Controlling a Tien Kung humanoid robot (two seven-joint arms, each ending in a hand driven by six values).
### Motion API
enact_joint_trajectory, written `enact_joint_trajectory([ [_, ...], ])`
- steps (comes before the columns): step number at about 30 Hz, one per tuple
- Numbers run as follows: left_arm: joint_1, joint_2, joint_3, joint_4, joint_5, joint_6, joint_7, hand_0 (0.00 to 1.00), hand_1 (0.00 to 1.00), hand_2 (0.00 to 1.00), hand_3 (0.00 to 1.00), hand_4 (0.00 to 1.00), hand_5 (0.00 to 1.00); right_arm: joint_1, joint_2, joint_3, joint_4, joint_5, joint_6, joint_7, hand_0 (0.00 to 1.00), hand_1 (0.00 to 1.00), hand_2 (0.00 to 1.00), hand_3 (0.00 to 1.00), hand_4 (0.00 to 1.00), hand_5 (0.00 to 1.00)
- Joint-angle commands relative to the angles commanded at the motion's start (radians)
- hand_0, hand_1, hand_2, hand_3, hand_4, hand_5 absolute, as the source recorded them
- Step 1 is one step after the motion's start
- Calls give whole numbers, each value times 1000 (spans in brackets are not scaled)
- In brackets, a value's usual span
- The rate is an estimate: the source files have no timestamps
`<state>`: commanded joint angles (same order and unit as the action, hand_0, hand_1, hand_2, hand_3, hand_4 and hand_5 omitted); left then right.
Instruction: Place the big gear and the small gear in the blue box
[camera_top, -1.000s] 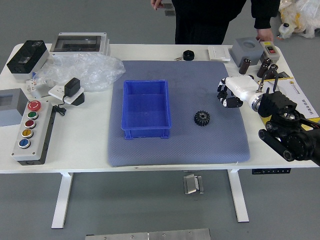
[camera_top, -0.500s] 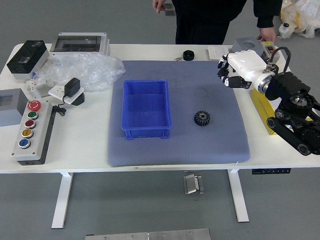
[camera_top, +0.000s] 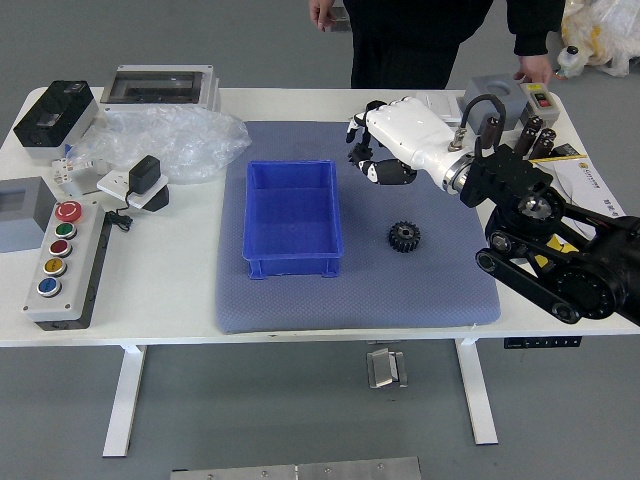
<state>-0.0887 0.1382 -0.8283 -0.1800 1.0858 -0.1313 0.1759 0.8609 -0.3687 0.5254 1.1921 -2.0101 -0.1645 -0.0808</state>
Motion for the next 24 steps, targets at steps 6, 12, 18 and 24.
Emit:
enact_joint_trajectory([
  [6,-1,1,3,0,4,-1,1,901,890,861,869,791,335,4,62,-14,-31,13,-8,3,602,455,531,624,495,139],
  [12,-4,-3,6,0,6,-1,2,901,890,861,869,791,335,-12,117,-17,-65,23,-19,7,603,457,531,624,497,139],
  [18,-5,-6,7,0,6,-2,2,901,890,862,869,791,336,-30,155,-17,-100,37,-31,14,602,456,533,625,498,140],
  [24,-6,-10,8,0,5,-2,2,901,890,861,869,791,336,-45,179,-17,-126,49,-37,19,603,457,533,626,498,140],
])
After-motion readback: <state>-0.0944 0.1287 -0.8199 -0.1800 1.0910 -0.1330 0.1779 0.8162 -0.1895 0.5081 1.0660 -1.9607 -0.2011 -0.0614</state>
